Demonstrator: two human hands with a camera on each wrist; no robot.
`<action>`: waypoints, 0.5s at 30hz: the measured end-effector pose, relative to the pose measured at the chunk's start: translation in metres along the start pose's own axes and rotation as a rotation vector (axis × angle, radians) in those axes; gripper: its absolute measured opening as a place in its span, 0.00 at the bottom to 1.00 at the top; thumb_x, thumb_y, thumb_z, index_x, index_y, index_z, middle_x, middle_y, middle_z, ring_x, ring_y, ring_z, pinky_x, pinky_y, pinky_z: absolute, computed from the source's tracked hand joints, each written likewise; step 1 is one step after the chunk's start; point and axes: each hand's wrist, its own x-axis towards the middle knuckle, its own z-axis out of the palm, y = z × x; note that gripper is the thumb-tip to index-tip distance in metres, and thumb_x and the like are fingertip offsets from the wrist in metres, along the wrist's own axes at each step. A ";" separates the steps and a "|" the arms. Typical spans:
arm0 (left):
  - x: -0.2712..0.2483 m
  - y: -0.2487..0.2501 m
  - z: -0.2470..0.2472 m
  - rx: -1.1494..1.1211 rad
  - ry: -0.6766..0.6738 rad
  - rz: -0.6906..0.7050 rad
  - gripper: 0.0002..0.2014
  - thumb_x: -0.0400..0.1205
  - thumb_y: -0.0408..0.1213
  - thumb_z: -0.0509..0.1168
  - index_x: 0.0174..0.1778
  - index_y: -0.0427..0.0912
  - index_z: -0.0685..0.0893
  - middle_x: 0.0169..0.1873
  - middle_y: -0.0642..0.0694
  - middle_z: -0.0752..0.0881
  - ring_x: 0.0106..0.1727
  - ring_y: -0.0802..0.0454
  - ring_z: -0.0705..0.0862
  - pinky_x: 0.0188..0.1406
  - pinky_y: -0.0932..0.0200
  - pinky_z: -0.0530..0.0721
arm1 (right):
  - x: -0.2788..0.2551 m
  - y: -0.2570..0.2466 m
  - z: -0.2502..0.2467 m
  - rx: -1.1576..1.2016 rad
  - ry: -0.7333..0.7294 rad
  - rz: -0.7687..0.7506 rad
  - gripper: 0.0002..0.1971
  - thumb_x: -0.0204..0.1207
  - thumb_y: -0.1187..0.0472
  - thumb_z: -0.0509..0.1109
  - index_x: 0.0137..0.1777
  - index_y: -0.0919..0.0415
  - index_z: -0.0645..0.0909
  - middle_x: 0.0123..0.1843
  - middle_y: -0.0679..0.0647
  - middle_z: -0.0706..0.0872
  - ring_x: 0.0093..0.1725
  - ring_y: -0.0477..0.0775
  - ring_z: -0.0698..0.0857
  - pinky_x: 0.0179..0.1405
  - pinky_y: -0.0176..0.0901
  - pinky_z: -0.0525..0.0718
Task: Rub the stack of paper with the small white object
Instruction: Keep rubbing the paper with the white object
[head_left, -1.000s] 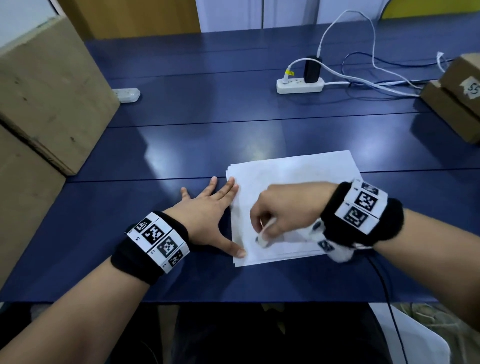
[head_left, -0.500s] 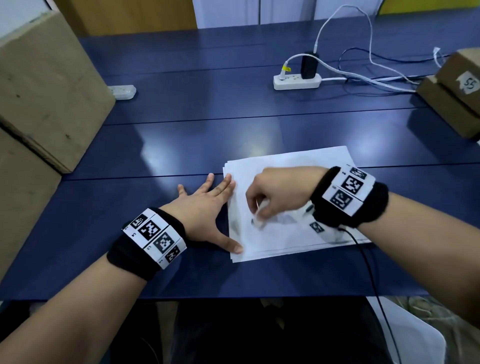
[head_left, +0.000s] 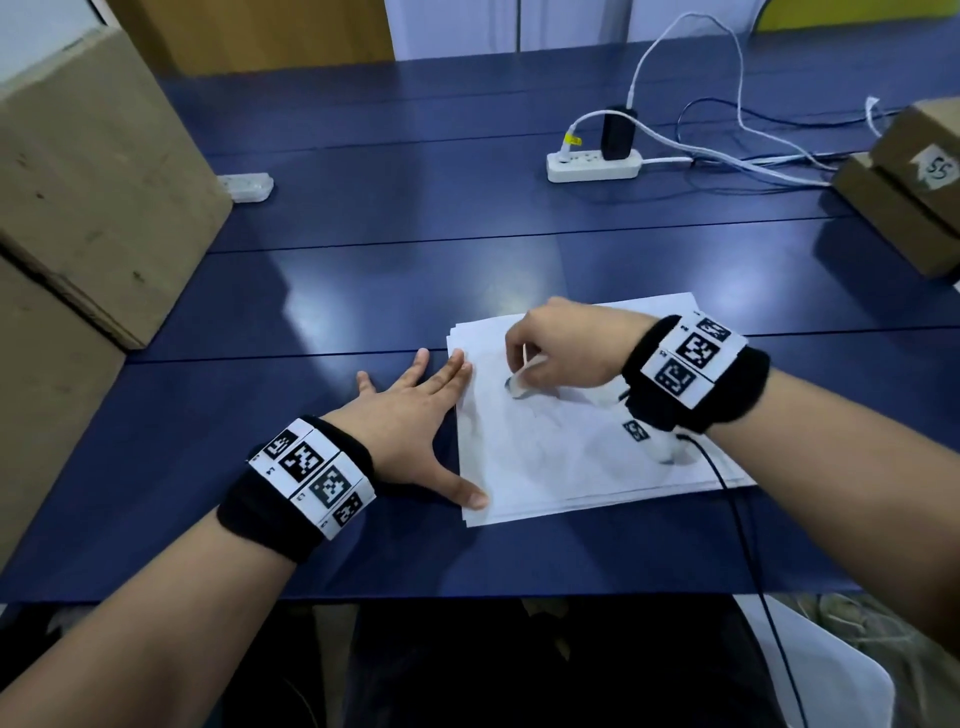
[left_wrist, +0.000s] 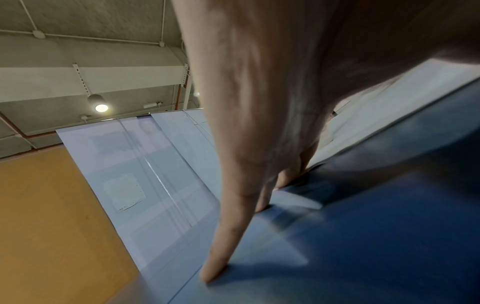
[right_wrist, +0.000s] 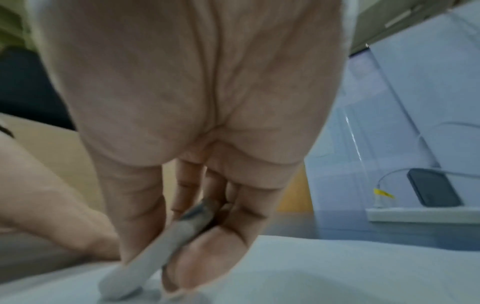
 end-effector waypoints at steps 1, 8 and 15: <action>0.000 0.000 0.000 0.001 0.001 0.000 0.74 0.54 0.84 0.65 0.84 0.54 0.29 0.82 0.63 0.28 0.83 0.51 0.27 0.73 0.14 0.46 | -0.003 0.000 0.001 0.010 -0.004 -0.009 0.11 0.73 0.46 0.77 0.48 0.51 0.86 0.36 0.40 0.82 0.47 0.51 0.85 0.45 0.45 0.82; 0.002 0.000 0.001 -0.002 -0.001 0.001 0.74 0.54 0.83 0.66 0.84 0.54 0.29 0.81 0.64 0.27 0.83 0.52 0.26 0.73 0.14 0.44 | -0.018 -0.014 0.013 0.103 -0.283 -0.123 0.14 0.67 0.43 0.81 0.46 0.49 0.88 0.39 0.46 0.90 0.42 0.50 0.88 0.43 0.47 0.87; 0.000 0.000 0.001 -0.008 0.004 0.001 0.74 0.54 0.83 0.66 0.84 0.54 0.29 0.81 0.64 0.27 0.83 0.52 0.26 0.73 0.14 0.45 | -0.016 -0.007 0.008 0.038 -0.199 -0.086 0.11 0.70 0.47 0.79 0.47 0.51 0.87 0.39 0.45 0.89 0.44 0.52 0.88 0.45 0.47 0.86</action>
